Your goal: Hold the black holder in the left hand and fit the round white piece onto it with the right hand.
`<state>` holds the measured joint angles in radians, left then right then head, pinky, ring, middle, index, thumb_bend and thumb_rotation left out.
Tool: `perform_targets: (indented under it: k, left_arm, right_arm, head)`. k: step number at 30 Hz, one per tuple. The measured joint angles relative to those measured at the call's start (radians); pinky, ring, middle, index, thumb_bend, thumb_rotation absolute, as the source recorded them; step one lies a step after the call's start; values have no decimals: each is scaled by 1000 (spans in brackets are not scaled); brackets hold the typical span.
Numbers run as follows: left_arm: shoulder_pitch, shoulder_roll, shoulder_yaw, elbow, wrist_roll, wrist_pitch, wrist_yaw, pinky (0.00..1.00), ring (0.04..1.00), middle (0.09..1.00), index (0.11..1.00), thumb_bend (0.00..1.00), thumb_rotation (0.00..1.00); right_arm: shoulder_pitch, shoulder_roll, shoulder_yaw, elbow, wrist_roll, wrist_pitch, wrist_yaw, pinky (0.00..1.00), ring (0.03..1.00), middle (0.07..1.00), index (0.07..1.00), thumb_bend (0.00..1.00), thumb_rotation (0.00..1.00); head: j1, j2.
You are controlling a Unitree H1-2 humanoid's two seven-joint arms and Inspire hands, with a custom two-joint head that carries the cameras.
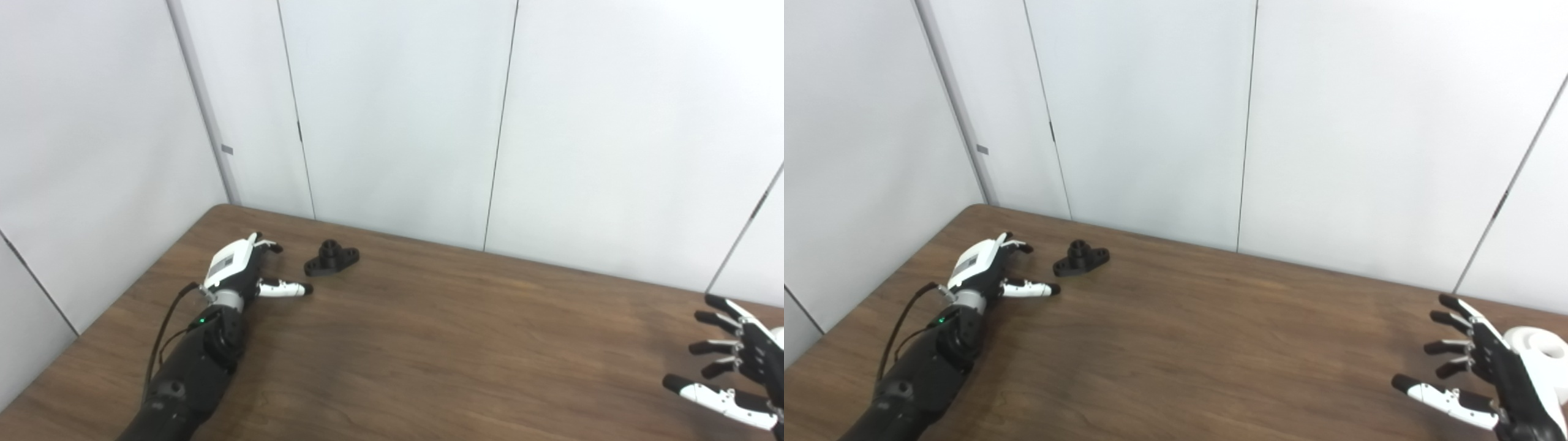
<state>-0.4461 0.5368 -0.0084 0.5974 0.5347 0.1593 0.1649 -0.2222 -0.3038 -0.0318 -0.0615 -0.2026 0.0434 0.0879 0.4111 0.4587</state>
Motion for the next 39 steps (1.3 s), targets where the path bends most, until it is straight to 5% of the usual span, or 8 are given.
perform_targets:
  k: [39]
  left_arm:
    - [-71, -52, -92, 107, -64, -41, 76, 1000, 1000, 1000, 787, 898, 278]
  right_arm:
    - [15, -34, -22, -47, 12, 30, 21, 472, 631, 806, 854, 693, 205]
  head:
    - [-44, 31]
